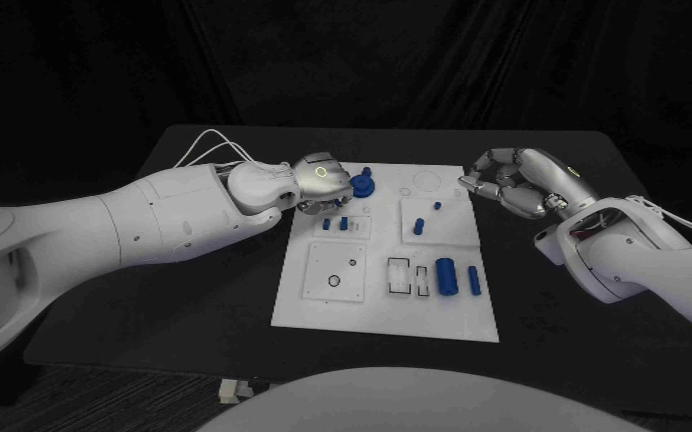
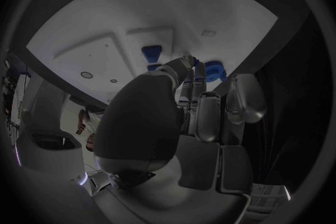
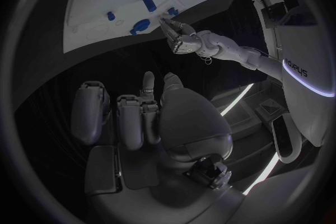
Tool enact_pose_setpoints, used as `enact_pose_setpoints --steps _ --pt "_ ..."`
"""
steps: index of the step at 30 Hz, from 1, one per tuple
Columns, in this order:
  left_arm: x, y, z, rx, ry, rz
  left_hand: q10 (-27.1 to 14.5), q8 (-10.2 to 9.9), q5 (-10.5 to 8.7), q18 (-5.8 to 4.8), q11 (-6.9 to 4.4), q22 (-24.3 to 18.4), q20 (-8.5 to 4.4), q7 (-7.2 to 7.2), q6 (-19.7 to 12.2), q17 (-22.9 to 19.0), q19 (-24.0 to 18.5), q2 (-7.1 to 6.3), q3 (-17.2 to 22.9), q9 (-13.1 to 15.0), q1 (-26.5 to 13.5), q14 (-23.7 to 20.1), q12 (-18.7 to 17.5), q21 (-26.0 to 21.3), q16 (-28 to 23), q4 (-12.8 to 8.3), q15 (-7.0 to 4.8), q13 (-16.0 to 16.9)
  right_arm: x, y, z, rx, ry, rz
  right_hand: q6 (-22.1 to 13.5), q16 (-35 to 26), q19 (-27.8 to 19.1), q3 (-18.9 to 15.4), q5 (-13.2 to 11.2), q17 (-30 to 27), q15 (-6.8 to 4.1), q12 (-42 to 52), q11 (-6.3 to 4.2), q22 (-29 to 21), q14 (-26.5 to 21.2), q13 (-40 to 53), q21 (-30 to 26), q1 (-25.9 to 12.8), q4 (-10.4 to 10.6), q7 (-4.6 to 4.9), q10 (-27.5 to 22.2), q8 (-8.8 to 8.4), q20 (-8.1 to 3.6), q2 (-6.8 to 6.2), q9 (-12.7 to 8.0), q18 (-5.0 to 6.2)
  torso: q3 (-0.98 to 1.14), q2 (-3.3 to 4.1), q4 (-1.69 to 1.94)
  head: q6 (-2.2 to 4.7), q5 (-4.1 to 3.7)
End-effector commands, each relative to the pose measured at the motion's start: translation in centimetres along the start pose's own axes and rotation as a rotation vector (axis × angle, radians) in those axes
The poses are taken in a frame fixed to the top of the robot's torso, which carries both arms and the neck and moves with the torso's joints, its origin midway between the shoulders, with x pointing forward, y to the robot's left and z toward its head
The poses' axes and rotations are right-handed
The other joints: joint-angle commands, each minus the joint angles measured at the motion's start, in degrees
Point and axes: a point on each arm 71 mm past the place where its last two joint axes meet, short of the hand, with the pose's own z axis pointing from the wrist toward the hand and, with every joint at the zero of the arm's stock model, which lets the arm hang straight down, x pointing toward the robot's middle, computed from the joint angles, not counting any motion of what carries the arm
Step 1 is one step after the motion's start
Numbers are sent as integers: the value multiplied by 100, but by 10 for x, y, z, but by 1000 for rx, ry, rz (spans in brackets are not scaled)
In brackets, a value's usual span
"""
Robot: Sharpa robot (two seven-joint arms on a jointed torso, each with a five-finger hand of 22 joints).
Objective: Assemble the parts on the task board
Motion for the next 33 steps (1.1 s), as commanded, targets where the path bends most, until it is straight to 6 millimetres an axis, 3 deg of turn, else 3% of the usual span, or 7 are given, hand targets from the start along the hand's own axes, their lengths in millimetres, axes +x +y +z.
enact_pose_setpoints --steps 1,15,33 --pt "-1 -7 3 30 1 -3 2 -34 -26 63 -34 831 7 -43 -17 -3 -30 3 -34 -10 -67 -50 12 -20 -33 3 -11 14 1 -1 -1 13 6 -3 25 -37 -8 -11 20 660 -38 -17 -42 996 417 797 -24 39 -11 -2 596 4 -36 0 -5 70 0 -3 -2 -1 3" --pt "-2 -8 4 36 -11 -1 -16 -131 -22 64 -96 832 16 -161 -278 -7 -35 24 -59 -67 -101 -56 -17 -31 -30 -42 -32 86 2 -1 0 16 12 -2 29 -40 -7 -9 21 656 -40 -17 -43 996 416 797 -24 58 -15 -4 596 3 -37 -2 -10 70 -1 2 -2 -1 -6" --pt "-3 -11 3 49 -8 -6 -21 -132 -34 68 -114 825 18 -188 -335 -24 -45 23 -72 -77 -129 -64 -25 -57 -33 -40 -35 104 3 -1 0 18 19 0 35 -40 -10 -6 22 655 -41 -17 -45 994 416 797 -34 73 -17 -6 596 2 -39 -3 -14 72 0 0 -1 -1 -8"
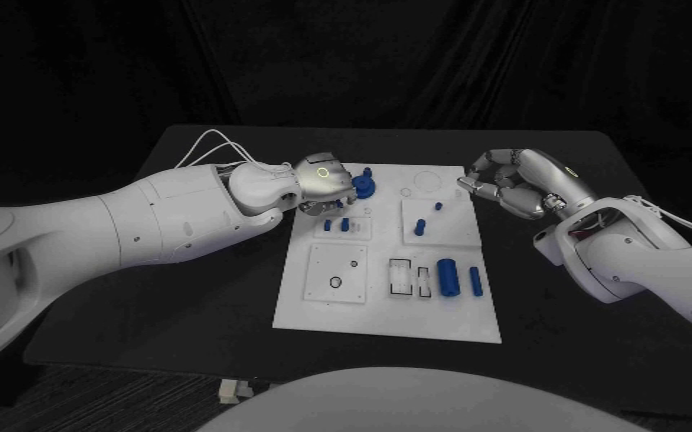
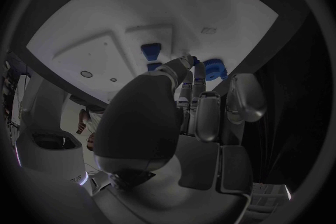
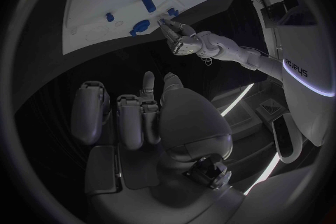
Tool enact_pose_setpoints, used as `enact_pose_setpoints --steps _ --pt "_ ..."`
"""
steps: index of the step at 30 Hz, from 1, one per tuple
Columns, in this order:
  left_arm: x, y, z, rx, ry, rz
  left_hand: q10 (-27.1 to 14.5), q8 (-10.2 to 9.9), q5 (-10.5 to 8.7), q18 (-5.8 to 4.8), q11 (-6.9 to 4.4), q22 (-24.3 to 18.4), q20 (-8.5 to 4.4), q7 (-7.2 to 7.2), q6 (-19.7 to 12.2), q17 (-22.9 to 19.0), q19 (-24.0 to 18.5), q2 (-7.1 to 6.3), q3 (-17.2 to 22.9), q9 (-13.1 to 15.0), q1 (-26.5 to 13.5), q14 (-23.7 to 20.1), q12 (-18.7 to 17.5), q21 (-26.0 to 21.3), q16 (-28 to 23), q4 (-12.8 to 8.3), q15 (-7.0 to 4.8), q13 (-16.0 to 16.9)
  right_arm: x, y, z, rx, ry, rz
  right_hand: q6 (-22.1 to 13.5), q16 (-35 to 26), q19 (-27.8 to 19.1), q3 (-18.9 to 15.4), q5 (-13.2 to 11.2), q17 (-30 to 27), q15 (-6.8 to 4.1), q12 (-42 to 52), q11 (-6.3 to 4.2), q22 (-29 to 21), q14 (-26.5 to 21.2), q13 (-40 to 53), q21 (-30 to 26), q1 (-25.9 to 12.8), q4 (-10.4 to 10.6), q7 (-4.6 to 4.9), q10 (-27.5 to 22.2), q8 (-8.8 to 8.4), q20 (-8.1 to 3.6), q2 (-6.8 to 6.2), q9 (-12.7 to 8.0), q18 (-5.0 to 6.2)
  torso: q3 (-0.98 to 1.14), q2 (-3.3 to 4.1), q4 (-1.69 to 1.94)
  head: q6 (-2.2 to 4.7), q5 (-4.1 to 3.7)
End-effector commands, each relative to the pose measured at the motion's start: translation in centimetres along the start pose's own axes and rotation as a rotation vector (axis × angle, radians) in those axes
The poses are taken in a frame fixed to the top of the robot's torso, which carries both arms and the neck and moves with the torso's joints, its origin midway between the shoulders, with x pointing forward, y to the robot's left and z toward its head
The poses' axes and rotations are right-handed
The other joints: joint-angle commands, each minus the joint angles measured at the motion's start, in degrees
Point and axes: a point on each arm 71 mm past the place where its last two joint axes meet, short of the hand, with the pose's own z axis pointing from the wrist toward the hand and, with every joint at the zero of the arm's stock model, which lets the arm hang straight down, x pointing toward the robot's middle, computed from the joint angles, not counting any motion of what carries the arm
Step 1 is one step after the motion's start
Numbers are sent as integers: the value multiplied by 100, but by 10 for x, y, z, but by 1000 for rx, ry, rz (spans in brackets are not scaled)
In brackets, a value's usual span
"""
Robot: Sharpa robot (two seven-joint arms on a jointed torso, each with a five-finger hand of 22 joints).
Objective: Assemble the parts on the task board
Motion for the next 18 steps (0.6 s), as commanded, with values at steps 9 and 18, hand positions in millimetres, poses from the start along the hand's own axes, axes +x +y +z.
enact_pose_setpoints --steps 9,18 --pt "-1 -9 3 44 -3 -5 7 -17 -32 67 -60 827 11 -8 -20 -2 -37 3 -40 -5 -57 -44 -4 -30 -32 -8 -16 19 2 -1 0 15 10 -1 37 -20 -12 -4 23 651 -43 -35 -46 995 435 796 -38 88 -20 -8 596 1 -40 -1 -13 73 0 0 0 -1 -9" --pt "-2 -9 3 47 -7 -6 29 -2 -19 67 -66 826 11 -12 -10 -5 -39 7 -43 -1 -54 -46 8 -35 -33 -19 -17 37 3 -1 0 16 11 -1 40 -26 -15 0 24 640 -44 -35 -48 992 433 796 -47 104 -23 -10 596 -1 -41 -1 -17 75 0 0 0 -1 -14"
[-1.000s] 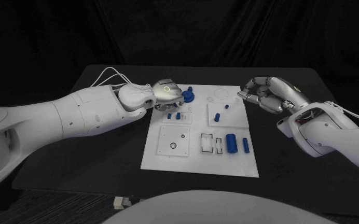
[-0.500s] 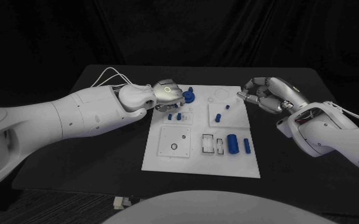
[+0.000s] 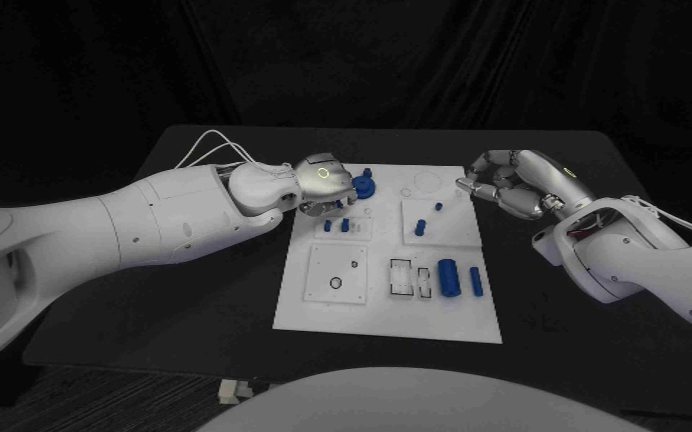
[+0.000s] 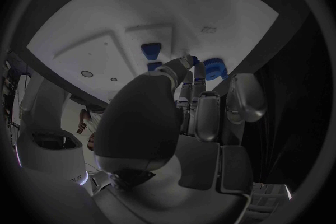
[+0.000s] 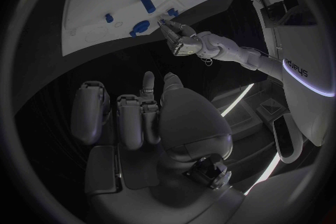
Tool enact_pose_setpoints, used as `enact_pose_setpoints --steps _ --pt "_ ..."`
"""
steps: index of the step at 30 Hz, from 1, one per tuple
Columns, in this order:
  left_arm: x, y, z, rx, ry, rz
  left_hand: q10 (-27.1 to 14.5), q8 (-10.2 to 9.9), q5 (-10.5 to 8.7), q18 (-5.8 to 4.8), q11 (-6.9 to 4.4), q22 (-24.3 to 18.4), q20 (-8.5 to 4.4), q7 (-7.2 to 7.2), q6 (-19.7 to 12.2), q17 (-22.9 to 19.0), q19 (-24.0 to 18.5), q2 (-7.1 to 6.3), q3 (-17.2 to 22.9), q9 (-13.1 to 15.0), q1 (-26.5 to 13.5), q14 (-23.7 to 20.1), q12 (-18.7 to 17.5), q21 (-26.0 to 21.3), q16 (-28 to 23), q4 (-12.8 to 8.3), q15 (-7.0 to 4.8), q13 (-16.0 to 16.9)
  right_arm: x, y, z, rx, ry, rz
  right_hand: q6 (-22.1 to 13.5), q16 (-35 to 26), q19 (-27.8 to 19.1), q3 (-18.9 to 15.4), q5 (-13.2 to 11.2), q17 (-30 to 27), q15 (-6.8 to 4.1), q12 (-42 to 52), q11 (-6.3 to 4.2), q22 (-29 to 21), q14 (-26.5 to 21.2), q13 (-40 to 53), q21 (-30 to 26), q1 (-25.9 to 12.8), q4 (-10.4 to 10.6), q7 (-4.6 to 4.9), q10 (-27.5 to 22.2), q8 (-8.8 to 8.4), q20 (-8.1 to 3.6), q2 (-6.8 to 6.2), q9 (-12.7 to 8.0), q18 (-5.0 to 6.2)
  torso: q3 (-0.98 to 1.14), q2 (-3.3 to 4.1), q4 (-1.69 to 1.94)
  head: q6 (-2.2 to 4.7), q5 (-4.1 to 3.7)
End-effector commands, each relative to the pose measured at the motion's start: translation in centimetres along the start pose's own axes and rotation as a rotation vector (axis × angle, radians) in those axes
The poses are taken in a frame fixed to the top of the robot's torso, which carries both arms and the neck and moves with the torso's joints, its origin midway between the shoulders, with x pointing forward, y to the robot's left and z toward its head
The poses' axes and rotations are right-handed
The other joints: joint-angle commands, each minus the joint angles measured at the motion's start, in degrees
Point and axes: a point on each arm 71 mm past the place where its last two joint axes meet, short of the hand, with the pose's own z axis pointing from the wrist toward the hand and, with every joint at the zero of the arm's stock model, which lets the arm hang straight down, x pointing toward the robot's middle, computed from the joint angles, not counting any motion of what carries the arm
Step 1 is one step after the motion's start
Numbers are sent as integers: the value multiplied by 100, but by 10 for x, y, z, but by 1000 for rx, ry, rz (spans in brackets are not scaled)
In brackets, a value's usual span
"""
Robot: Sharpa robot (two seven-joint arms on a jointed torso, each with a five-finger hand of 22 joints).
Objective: Assemble the parts on the task board
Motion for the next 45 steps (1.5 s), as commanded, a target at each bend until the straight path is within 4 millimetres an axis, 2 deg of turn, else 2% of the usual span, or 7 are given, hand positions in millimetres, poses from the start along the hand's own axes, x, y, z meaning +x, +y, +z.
enact_pose_setpoints --steps 1,45 --pt "-1 -8 3 44 -5 -5 6 -2 -18 68 -47 826 11 -12 -11 2 -39 1 -28 -2 -49 -22 11 -35 -31 -4 4 8 1 -1 -1 14 6 -3 40 -26 -15 0 24 640 -51 -39 -53 993 430 796 -24 66 -23 -10 601 0 -41 15 -9 74 0 0 0 -1 -3" --pt "-3 -11 1 57 -19 -7 -19 14 16 71 -75 824 10 -58 -40 -14 -49 -9 -30 -5 -3 -34 27 -54 -33 -82 0 104 3 -2 0 17 12 -3 41 -24 -15 3 26 643 -52 -39 -54 992 431 796 -27 78 -24 -11 601 -3 -42 16 -13 75 0 1 0 -1 -4"
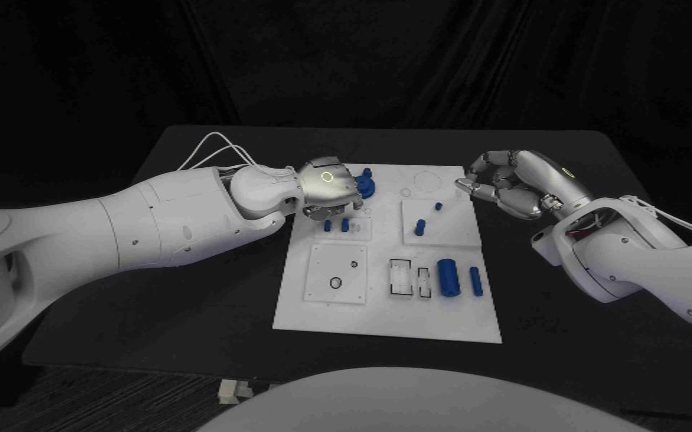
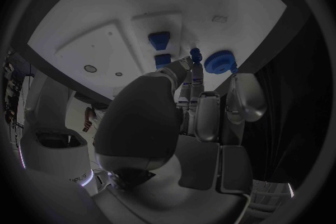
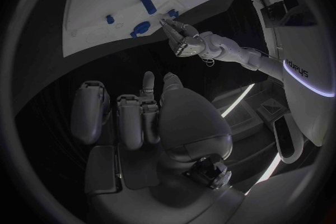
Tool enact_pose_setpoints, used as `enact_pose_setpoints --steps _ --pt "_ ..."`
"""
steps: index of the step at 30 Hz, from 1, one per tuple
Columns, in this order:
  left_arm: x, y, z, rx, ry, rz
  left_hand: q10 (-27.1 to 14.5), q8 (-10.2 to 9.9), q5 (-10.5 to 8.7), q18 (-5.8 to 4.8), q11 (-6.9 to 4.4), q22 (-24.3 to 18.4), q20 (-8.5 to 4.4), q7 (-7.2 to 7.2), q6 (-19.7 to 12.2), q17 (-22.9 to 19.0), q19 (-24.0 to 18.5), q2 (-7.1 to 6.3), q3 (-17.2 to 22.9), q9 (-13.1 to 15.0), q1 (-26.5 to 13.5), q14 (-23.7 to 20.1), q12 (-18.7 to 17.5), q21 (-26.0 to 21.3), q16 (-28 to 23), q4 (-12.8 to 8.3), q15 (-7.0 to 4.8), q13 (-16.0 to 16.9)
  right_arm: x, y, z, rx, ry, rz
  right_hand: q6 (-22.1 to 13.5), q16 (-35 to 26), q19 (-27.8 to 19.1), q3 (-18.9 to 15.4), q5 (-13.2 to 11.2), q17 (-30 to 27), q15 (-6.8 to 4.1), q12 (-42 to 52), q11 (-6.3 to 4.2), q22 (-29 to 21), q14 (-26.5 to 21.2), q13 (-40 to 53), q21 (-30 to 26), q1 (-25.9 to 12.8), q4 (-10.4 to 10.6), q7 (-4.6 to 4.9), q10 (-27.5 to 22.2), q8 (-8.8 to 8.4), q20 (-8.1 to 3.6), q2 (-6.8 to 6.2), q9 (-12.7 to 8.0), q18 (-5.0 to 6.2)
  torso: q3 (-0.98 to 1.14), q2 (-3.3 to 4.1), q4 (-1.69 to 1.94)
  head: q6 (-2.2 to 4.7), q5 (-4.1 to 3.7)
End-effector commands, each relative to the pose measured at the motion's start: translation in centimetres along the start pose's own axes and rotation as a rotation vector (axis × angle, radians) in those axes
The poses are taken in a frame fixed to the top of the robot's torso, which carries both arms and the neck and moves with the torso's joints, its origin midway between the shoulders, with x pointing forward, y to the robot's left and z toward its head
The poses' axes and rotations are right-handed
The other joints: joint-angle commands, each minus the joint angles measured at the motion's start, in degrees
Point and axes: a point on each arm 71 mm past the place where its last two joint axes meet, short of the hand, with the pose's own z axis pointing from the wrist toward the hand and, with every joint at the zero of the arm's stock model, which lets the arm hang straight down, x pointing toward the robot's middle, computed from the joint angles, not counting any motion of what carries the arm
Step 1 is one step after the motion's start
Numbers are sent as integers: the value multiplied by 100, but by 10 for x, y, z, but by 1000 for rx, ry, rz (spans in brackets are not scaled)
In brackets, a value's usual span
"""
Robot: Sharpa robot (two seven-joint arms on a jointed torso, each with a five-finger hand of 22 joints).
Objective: Assemble the parts on the task board
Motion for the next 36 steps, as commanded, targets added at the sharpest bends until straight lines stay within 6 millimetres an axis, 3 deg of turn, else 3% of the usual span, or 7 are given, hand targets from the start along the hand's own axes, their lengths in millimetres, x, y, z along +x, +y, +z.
enact_pose_setpoints --steps 1,5,10,16,18,22,36 --pt "2 -1 0 10 12 -3 -2 8 0 72 -9 823 10 -42 -40 -23 -53 -17 -26 -11 -21 -42 15 -41 -37 -33 -1 21 1 -1 -1 12 6 -2 41 -25 -15 3 26 643 -35 -22 -54 990 432 596 -15 51 -24 -11 601 -3 -42 -11 -6 75 1 1 1 -1 -1" --pt "3 0 -1 -3 13 -3 -290 -48 -35 77 3 816 10 -96 -301 -51 -69 -46 -31 -65 -87 -65 -105 -72 -45 -27 -9 71 1 -1 -1 13 6 -2 41 -25 -15 3 26 643 -35 -22 -54 990 432 596 -15 51 -24 -11 601 -3 -42 -11 -6 75 1 0 1 -1 -4" --pt "0 3 -3 -25 -34 6 -1352 -40 -116 115 154 760 15 -394 -731 -270 -198 -144 -55 -155 -163 -223 -434 -324 -113 -20 21 64 1 -1 -1 14 5 -3 46 -25 -17 8 27 643 -37 -22 -55 988 431 596 -22 75 -22 -11 601 -7 -45 -8 -14 76 1 0 1 -1 -8" --pt "-4 5 -8 -38 -113 20 -2308 -8 -250 137 146 731 37 -488 -884 -399 -268 -128 -381 -191 -149 -332 -359 -494 -139 38 33 19 0 -2 -2 15 5 -3 46 -25 -17 8 27 643 -37 -22 -55 988 431 596 -22 75 -22 -11 601 -7 -45 -8 -14 76 0 0 1 -1 -3" --pt "-6 6 -11 -42 -148 25 -2724 -22 -350 142 124 724 47 -557 -960 -429 -272 -159 -601 -226 -33 -352 -286 -551 -142 242 22 -99 0 -2 -2 16 5 -3 46 -25 -17 8 27 643 -37 -22 -55 988 431 596 -22 75 -22 -11 601 -7 -45 -8 -14 76 0 0 2 -1 2" --pt "-10 7 -15 -52 -205 33 -3355 -51 -551 146 38 718 60 -695 -1165 -464 -261 -465 -997 -401 484 -366 -68 -640 -143 1317 1 -505 0 -2 -2 18 5 -4 46 -25 -17 8 27 643 -37 -22 -55 988 431 596 -22 75 -22 -11 601 -7 -45 -8 -14 76 0 0 1 -1 11" --pt "-26 34 -51 -171 -321 26 -3340 -20 -697 147 -1 711 67 -748 -1201 -505 -255 -530 -898 -514 256 -374 228 -698 -156 1426 13 -681 -6 -5 -5 31 -4 -11 13 -255 -77 6 36 256 -33 -22 -36 936 346 596 -198 226 -20 13 601 -157 -47 -66 -147 110 -1 0 1 -1 77"
